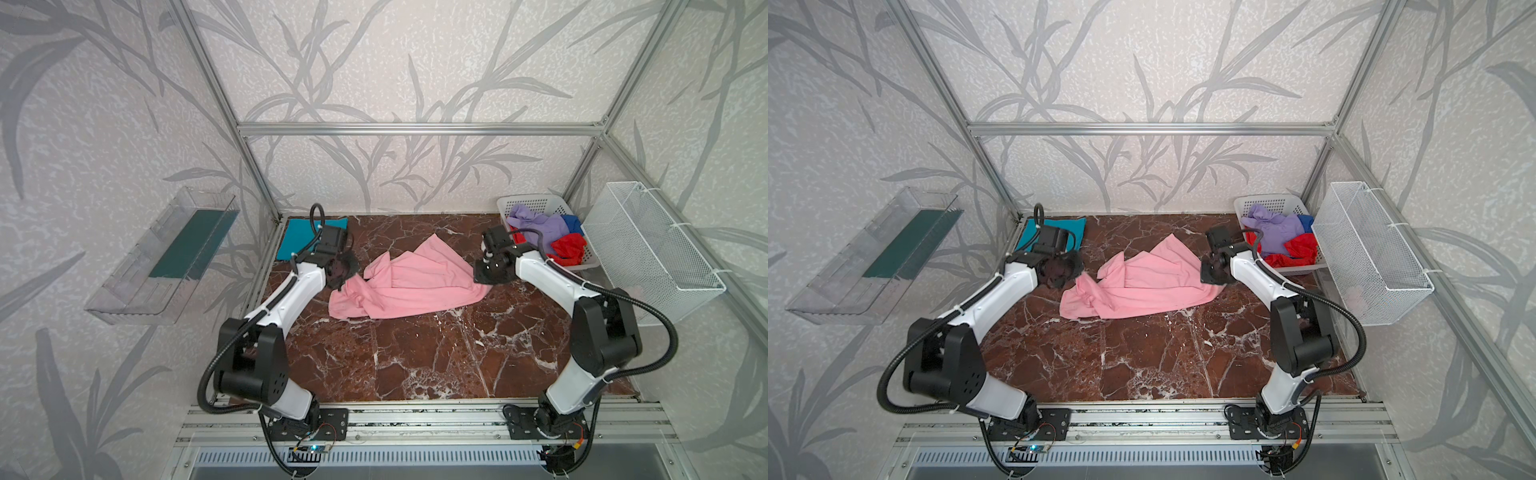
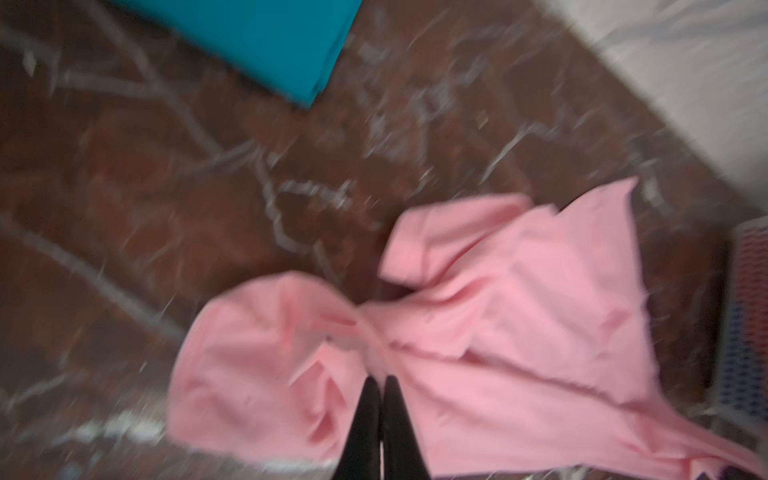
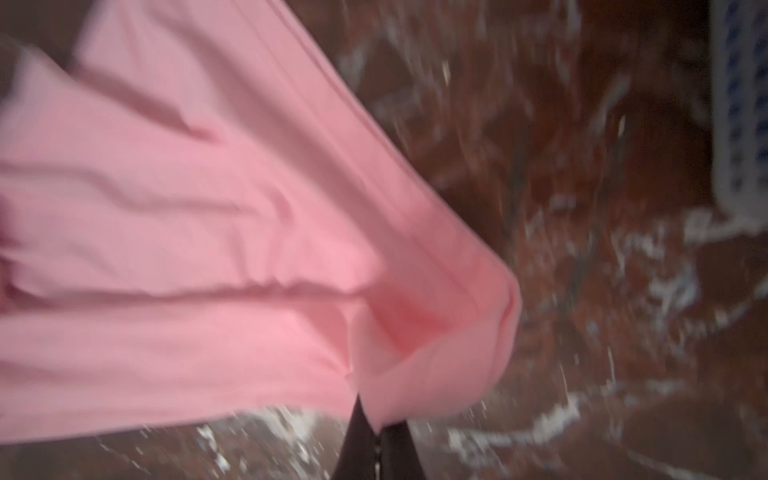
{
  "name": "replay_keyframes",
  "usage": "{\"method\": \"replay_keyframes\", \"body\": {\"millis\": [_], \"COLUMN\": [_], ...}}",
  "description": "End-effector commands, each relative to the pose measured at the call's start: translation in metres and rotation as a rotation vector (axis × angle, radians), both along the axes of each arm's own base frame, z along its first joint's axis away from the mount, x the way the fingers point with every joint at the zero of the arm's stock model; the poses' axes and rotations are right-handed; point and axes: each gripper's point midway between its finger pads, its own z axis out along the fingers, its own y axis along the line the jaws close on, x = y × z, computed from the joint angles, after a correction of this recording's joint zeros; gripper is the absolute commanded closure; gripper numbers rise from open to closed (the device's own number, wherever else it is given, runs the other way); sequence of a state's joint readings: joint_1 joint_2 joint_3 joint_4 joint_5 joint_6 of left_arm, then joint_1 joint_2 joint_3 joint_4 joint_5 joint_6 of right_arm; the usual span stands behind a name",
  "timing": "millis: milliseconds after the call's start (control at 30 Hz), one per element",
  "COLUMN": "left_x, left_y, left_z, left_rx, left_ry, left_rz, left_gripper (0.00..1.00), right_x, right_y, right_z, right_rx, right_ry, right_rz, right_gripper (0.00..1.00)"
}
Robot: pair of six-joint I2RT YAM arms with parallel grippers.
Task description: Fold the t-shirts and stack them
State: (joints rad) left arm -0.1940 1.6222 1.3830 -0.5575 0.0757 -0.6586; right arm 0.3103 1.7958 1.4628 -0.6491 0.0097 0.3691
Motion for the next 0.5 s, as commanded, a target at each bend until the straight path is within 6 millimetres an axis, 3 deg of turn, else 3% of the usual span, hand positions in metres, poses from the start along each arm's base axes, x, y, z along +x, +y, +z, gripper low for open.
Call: {"method": "replay_keyframes", "body": {"millis": [0,67,133,267,367,433,467], "left_x": [0.053,0.074,0.08,0.063,0.039,0.018,0.007], "left_y": [-0.011,-0.014,-0.012,0.007,0.031,0.046,0.053], "left_z": [0.116,0.186,0.252,0.373,0.428,0.45,0.456], "left_rx": [0.01,0.017,0.008,-0.105,-0.201,-0.219,-0.214], "left_ry": [-0.236,-0.362,-0.501,-0.832,-0.997,-1.075,-1.102], "left_rz": [-0.073,-0.091,-0.084,-0.029,0.012,0.038,0.049], "left_gripper": [1.0,1.0,1.0,1.0,1.0,1.0,1.0], "right_x": [0.05,0.073,0.088,0.1,0.093,0.082,0.077], "right_y": [0.025,0.034,0.034,0.029,0.018,0.01,0.007], "right_z": [0.093,0.144,0.194,0.293,0.363,0.398,0.406], "right_rx": [0.05,0.058,0.072,0.085,0.084,0.079,0.073], "right_ry": [-0.212,-0.332,-0.451,-0.688,-0.87,-0.97,-0.992], "right_rz": [0.026,0.027,0.011,-0.01,-0.026,-0.029,-0.031], "right_gripper": [1.0,1.0,1.0,1.0,1.0,1.0,1.0]}}
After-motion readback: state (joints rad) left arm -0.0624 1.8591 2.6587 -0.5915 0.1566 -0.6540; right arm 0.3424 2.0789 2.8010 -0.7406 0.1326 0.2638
